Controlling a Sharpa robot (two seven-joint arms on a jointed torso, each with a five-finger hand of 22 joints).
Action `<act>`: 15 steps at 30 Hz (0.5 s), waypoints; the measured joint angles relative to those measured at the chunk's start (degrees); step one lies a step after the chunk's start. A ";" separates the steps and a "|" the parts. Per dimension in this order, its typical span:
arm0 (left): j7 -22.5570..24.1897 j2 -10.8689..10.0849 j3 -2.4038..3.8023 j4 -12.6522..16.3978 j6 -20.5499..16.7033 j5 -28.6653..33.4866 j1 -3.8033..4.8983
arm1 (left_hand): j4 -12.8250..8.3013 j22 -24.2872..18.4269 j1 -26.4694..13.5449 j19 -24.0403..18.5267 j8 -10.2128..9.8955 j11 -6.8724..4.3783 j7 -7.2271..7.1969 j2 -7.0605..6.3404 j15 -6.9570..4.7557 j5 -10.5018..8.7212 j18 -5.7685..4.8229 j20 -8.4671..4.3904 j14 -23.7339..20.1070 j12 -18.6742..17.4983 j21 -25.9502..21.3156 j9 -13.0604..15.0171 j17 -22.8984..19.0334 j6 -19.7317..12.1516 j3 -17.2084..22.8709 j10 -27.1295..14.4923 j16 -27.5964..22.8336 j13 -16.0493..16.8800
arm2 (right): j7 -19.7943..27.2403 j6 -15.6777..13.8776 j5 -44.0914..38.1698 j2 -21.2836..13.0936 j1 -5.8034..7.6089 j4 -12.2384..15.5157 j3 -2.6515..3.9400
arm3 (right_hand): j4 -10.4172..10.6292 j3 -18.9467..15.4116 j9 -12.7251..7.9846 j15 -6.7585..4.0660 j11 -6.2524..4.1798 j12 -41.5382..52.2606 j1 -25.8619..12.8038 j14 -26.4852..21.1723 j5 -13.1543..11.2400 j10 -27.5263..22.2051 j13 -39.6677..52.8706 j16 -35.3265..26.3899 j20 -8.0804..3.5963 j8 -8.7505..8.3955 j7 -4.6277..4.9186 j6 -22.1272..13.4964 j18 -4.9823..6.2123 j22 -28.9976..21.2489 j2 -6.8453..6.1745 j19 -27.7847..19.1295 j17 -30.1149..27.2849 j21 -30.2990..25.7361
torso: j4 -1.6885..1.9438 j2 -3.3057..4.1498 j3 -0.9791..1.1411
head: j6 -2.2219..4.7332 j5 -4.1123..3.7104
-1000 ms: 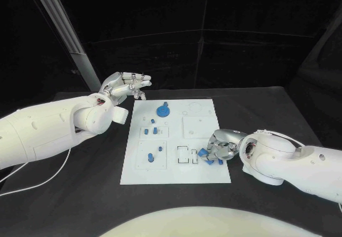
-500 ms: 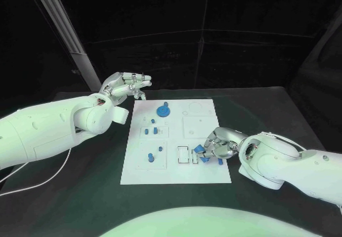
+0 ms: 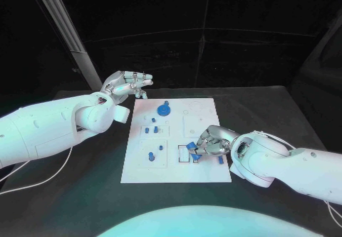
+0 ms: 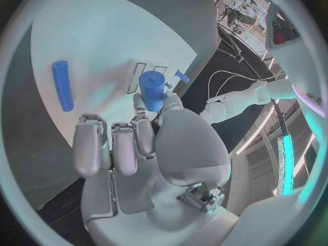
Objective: Assemble the parts on the task board
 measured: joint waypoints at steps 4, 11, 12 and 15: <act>-0.02 0.09 0.00 0.01 0.01 0.09 0.00 | 0.00 0.00 0.00 0.00 0.00 0.00 0.00 0.00 0.00 0.00 0.00 0.00 0.00 0.00 0.00 0.00 0.00 0.00 0.00 0.00 0.00 0.00 | -0.10 1.01 0.51 1.26 0.00 -0.65 0.00 | 0.03 -0.03 0.02 -0.07 0.00 0.02 0.00 -0.07 -0.40 0.00 -0.01 0.00 0.00 0.00 -0.06 0.11 0.00 0.02 -0.01 0.00 0.00 0.16 | 0.04 0.01 -0.01 | -0.09 -0.01; -0.18 0.20 0.00 -0.03 0.04 1.28 0.00 | -0.23 -0.06 0.00 0.00 0.00 0.00 0.00 0.00 0.00 0.00 0.00 0.00 0.00 0.00 0.00 -0.05 -0.02 0.00 0.23 0.00 0.00 0.01 | -0.88 1.77 1.17 2.70 0.01 -1.36 0.00 | 0.75 -0.29 0.06 -0.07 -0.24 0.07 -0.54 -0.07 -0.72 0.24 -0.02 0.00 0.00 0.00 -0.38 0.44 0.00 0.01 0.37 0.00 0.00 0.16 | -0.02 0.03 0.04 | -0.34 0.33; -0.22 0.20 0.00 -0.03 0.04 1.50 0.00 | -0.23 -0.06 0.00 0.00 0.00 0.00 0.00 0.00 0.00 0.00 0.00 0.00 0.00 0.00 0.00 -0.05 -0.05 0.00 0.23 0.00 0.00 0.01 | -1.09 1.77 1.24 2.92 0.01 -1.51 0.00 | 0.96 -0.49 0.63 -0.07 -0.36 0.07 -1.13 -0.07 -0.81 0.37 -0.03 0.00 0.00 0.00 -0.49 0.70 0.00 0.01 0.19 0.00 0.00 0.16 | -0.03 0.03 0.04 | -0.35 0.33; -0.29 0.22 0.00 -0.03 0.06 1.94 0.01 | -0.23 -0.06 0.00 0.00 0.00 0.00 0.00 0.00 0.00 0.00 0.00 0.00 0.00 0.00 0.00 -0.05 -0.11 0.00 0.23 0.00 0.00 -0.01 | -1.63 1.70 1.45 3.41 0.01 -1.88 0.00 | 1.55 -1.07 3.11 -0.07 -0.93 0.05 -2.25 -0.08 -1.66 0.95 -0.14 0.00 0.01 0.01 -1.20 1.80 0.00 0.01 -0.05 0.00 0.00 0.16 | -0.03 0.02 0.04 | -0.37 0.33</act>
